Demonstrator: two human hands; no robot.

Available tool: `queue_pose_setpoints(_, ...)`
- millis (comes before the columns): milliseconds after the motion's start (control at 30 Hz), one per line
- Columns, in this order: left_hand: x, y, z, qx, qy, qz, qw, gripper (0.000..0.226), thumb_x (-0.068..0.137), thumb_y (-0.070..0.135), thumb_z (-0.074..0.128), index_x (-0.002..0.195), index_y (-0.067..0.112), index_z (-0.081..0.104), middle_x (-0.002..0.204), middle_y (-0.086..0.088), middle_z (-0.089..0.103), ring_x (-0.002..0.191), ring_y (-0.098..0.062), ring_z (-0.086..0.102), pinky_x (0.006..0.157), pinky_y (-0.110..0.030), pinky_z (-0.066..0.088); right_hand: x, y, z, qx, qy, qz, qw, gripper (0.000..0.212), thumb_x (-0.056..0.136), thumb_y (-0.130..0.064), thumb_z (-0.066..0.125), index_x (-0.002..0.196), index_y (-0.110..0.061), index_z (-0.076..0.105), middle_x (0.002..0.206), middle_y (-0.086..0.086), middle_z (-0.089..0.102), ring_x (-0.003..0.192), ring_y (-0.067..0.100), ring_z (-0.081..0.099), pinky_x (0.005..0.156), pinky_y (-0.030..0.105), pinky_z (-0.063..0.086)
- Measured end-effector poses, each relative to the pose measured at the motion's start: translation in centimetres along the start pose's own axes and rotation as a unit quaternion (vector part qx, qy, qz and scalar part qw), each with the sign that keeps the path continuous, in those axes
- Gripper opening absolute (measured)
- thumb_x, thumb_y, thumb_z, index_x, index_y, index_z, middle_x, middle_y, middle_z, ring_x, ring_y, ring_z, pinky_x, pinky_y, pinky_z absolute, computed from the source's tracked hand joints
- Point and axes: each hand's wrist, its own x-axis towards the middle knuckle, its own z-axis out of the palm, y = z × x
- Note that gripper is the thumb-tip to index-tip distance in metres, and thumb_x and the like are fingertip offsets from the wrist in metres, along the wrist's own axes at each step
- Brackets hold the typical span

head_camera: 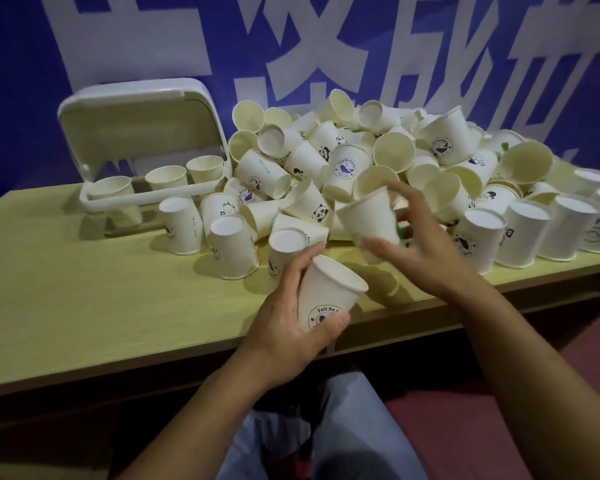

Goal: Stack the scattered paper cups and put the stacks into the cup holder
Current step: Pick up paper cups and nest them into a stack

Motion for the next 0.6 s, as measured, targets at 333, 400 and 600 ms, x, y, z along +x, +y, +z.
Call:
queue_pose_setpoints(333, -0.6, 0.3, -1.3, -0.033, 0.114, 0.028, 0.993, 0.098, 0.071, 0.05, 0.071, 0.144, 0.07, 0.009, 0.136, 0.034, 0.051, 0.115, -0.007, 0.064, 0.089, -0.04, 0.059, -3.0, -4.3, 7.2, 0.217, 0.009, 0.0, 0.976, 0.055, 0.074, -0.062, 0.063, 0.127, -0.055, 0.049, 0.112, -0.009, 0.064, 0.102, 0.006, 0.064, 0.082, 0.028, 0.054)
queue_pose_setpoints(400, -0.8, -0.1, -2.5, -0.042, 0.145, 0.033, 0.988, 0.098, 0.07, 0.046, 0.073, 0.143, 0.07, 0.012, 0.137, 0.042, 0.045, 0.119, -0.008, 0.062, 0.09, -0.045, 0.059, -3.2, -4.1, 8.4, 0.198, 0.022, -0.008, 0.98, 0.037, 0.085, -0.058, 0.057, 0.122, -0.054, 0.059, 0.115, -0.016, 0.065, 0.106, 0.004, 0.063, 0.084, 0.034, 0.055)
queue_pose_setpoints(600, -1.2, -1.9, -5.7, -0.011, 0.147, 0.04, 0.988, 0.094, 0.068, 0.045, 0.073, 0.14, 0.071, 0.019, 0.142, 0.041, 0.04, 0.127, 0.0, 0.054, 0.097, -0.025, 0.053, -1.0, -3.6, 8.4, 0.056, 0.034, -0.035, 0.997, 0.027, 0.098, -0.03, 0.06, 0.117, -0.049, 0.064, 0.121, -0.017, 0.055, 0.106, 0.002, 0.055, 0.073, 0.015, 0.047)
